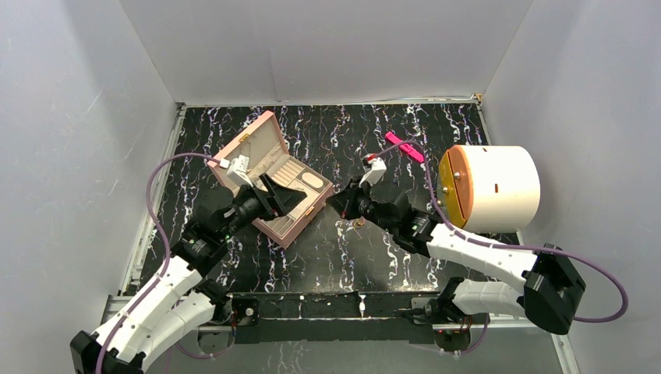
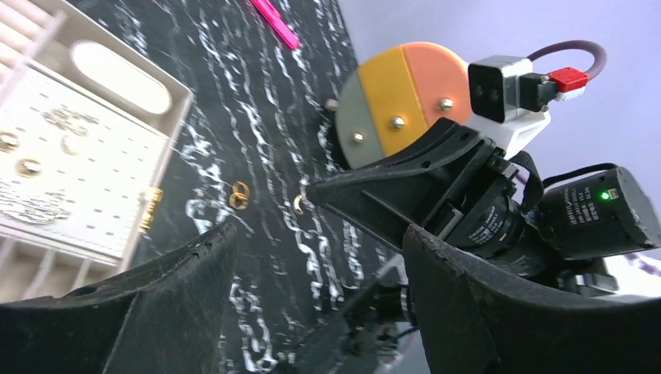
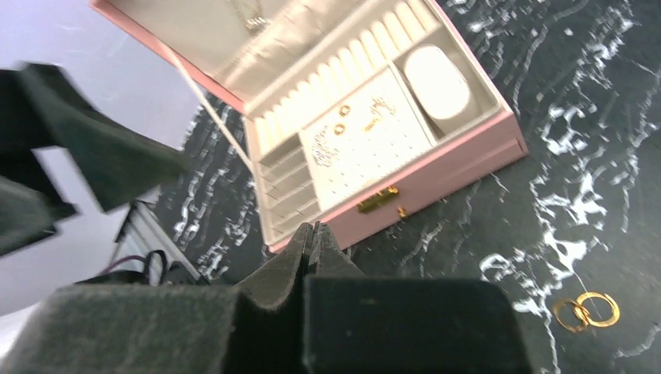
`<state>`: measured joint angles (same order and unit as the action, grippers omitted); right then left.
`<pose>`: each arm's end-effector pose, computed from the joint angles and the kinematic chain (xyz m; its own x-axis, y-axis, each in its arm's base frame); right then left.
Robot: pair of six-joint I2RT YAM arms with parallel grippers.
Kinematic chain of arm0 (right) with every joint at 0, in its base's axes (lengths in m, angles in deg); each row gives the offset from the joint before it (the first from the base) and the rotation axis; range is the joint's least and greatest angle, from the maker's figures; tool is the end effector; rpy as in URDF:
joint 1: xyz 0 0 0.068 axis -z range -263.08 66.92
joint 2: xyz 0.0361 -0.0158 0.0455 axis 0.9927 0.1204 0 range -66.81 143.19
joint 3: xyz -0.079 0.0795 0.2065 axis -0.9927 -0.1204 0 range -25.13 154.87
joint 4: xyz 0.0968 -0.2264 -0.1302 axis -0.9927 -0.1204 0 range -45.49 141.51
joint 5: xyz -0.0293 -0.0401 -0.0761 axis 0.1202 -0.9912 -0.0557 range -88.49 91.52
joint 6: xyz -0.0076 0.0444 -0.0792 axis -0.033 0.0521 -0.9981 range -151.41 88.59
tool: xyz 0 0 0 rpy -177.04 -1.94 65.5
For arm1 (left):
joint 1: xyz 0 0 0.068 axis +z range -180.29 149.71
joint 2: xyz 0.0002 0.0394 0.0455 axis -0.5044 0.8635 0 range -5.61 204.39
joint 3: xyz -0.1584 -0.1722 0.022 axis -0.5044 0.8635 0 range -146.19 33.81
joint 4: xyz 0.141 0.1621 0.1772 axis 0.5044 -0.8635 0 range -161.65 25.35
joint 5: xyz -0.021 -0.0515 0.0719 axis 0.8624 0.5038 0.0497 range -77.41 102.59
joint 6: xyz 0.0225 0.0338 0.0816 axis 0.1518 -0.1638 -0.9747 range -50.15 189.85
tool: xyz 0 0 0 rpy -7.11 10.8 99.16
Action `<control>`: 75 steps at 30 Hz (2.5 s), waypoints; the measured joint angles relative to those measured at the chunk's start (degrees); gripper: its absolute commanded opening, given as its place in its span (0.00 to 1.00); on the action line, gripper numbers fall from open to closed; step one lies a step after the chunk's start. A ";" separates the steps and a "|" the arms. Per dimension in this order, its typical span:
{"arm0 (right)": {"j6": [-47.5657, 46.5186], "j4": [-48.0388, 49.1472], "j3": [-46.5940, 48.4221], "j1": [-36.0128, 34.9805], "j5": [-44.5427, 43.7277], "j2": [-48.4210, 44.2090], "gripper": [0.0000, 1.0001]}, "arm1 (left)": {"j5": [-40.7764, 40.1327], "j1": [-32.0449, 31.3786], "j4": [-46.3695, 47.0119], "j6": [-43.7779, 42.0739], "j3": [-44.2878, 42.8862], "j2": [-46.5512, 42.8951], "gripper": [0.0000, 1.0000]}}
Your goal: Organize the mixed jewelry
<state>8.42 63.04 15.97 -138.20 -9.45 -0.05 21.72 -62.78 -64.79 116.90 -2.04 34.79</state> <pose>0.2095 0.2733 0.2224 -0.5555 0.3027 -0.7745 -0.4480 0.6757 0.5854 0.2209 -0.1559 0.2854 -0.5328 -0.5173 -0.6697 0.4018 0.5418 -0.7382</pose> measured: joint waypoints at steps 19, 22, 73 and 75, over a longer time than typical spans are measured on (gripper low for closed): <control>6.56 21.66 -5.49 1.05 12.07 -2.29 0.00 | 12.57 0.00 30.93 26.73 13.44 6.08 0.58; 7.43 22.77 -5.49 1.05 13.77 -2.29 0.00 | 14.36 0.00 34.25 28.61 13.44 7.96 0.55; 4.31 28.11 -8.22 1.09 15.43 -5.33 0.00 | 16.59 0.00 46.45 43.63 16.24 10.88 0.34; 3.23 28.11 -8.22 1.09 15.58 -5.33 0.00 | 16.59 0.00 46.49 44.22 16.24 10.88 0.32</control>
<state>11.66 91.15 7.76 -137.10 6.14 -5.38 38.31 -62.78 -18.30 161.12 14.20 45.67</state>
